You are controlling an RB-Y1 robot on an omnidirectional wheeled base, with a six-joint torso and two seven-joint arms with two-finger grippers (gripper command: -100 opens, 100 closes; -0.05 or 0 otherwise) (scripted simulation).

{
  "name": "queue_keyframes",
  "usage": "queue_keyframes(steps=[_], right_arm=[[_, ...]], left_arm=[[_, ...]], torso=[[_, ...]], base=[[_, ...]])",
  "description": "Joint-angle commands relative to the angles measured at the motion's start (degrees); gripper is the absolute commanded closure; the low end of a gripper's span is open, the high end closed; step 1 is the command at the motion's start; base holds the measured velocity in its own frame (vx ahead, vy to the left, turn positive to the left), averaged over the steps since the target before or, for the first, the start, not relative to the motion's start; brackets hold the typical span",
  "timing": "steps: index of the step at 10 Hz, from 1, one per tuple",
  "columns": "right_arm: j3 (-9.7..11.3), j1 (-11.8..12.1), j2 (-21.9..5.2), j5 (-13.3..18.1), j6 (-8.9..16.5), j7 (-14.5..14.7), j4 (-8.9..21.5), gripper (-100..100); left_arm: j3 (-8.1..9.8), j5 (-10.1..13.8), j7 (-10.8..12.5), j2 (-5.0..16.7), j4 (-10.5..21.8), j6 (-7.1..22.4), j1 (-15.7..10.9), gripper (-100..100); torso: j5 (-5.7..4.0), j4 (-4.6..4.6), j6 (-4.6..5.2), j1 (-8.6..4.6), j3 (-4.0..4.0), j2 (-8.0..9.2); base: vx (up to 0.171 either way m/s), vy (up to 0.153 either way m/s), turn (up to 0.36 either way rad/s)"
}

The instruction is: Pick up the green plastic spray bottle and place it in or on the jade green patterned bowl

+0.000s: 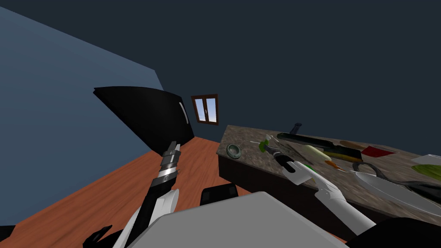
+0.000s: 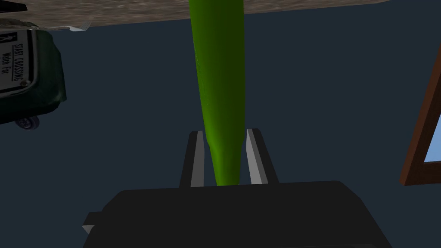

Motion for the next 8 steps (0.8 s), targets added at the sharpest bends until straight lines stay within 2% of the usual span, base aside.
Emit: queue_keyframes(steps=[1,2,3,5,6,8], right_arm=[[0.0,0.0,0.0,0.0,0.0,0.0,0.0,100],[0.0,0.0,0.0,0.0,0.0,0.0,0.0,0],[-0.5,-0.3,-2.3,-1.5,2.1,-0.2,-1.0,100],[-0.8,-0.6,-4.0,-2.5,3.6,-0.4,-1.8,100],[-1.2,-0.9,-5.9,-3.8,5.4,-0.6,-2.6,100],[-1.6,-1.2,-7.8,-5.0,7.2,-0.7,-3.6,100]], left_arm=[[0.0,0.0,0.0,0.0,0.0,0.0,0.0,0],[0.0,0.0,0.0,0.0,0.0,0.0,0.0,0],[0.0,0.0,0.0,0.0,0.0,0.0,0.0,0],[-0.02,0.0,0.0,0.0,0.0,0.0,0.0,0],[-0.02,0.0,0.0,0.0,0.0,0.0,0.0,0],[-0.03,0.0,0.0,0.0,0.0,0.0,0.0,0]], torso=[[0.0,0.0,0.0,0.0,0.0,0.0],[0.0,0.0,0.0,0.0,0.0,0.0],[0.0,0.0,0.0,0.0,0.0,0.0],[0.2,0.07,0.04,0.98,0.18,0.31],[0.26,0.08,0.03,1.14,0.2,0.34],[0.32,0.09,0.02,1.29,0.18,0.29]], base=[[0.0,0.0,0.0],[0.0,0.0,0.0],[-0.055,0.137,-0.077],[-0.073,0.266,-0.091],[-0.057,0.291,-0.078],[-0.054,0.268,-0.072]])
